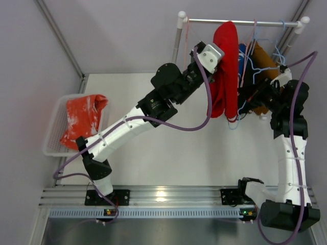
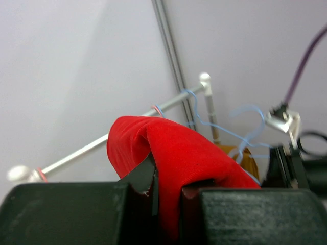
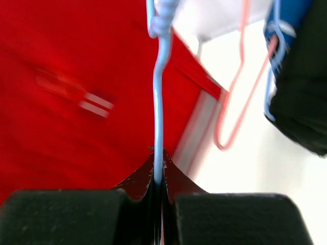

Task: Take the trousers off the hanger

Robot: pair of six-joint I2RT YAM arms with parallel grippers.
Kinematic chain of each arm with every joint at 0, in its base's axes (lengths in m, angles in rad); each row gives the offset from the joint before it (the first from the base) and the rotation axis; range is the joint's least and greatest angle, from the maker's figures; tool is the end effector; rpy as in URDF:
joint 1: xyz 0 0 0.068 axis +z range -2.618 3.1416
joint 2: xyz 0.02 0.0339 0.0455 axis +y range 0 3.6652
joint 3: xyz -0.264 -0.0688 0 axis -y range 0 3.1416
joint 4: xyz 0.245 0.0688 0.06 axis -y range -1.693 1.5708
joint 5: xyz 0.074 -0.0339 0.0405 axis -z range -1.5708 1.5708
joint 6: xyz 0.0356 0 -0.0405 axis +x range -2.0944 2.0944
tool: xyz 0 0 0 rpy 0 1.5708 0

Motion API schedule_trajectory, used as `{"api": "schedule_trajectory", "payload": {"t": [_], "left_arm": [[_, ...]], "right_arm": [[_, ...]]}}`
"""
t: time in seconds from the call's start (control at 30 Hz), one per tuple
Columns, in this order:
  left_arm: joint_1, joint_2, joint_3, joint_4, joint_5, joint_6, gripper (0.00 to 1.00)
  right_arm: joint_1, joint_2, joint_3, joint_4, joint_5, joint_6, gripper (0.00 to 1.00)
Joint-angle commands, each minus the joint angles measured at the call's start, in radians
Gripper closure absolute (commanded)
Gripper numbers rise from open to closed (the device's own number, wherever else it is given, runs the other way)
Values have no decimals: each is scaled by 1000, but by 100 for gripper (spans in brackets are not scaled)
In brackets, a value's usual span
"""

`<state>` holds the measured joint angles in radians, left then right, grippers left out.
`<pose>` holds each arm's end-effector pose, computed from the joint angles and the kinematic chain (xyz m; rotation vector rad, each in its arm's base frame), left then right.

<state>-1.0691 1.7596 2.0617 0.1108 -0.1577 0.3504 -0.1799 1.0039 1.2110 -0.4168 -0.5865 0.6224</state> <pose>0.1903 -0.3354 0.5468 0.6560 0.9810 -0.5436 0.2072 -0.0177 0.4237 0.2928 1.7983 0.8358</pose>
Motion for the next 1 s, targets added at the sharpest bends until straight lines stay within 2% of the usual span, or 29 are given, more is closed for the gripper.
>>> {"api": "schedule_trajectory", "payload": {"t": [0.0, 0.2, 0.43, 0.57, 0.7, 0.73, 0.77, 0.83, 0.9, 0.93, 0.97], "left_arm": [[3, -34, 193, 325, -28, 79, 100], [1, -26, 233, 403, -51, 188, 100], [3, -101, 216, 460, -114, 335, 100], [3, -198, 138, 516, -173, 485, 100], [20, -327, -43, 602, -279, 604, 100], [108, -380, -70, 581, -310, 587, 100], [163, -405, -98, 540, -328, 494, 100], [321, -471, -127, 475, -373, 411, 100], [389, -538, -262, 489, -387, 391, 100], [458, -610, -347, 487, -384, 371, 100], [489, -641, -380, 469, -391, 357, 100]], "right_arm": [[-12, -39, -44, -17, 14, -92, 100], [-6, -70, -87, 7, -39, -96, 100], [13, -93, -103, 61, -118, -79, 100], [22, -93, -100, 96, -145, -66, 100], [30, -76, -87, 125, -165, -44, 100], [31, -73, -77, 130, -170, -41, 100], [31, -64, -73, 133, -176, -41, 100], [34, -53, -62, 150, -185, -36, 100], [36, -38, -54, 154, -185, -38, 100], [36, -30, -48, 156, -185, -38, 100], [36, -25, -44, 156, -185, -38, 100]]}}
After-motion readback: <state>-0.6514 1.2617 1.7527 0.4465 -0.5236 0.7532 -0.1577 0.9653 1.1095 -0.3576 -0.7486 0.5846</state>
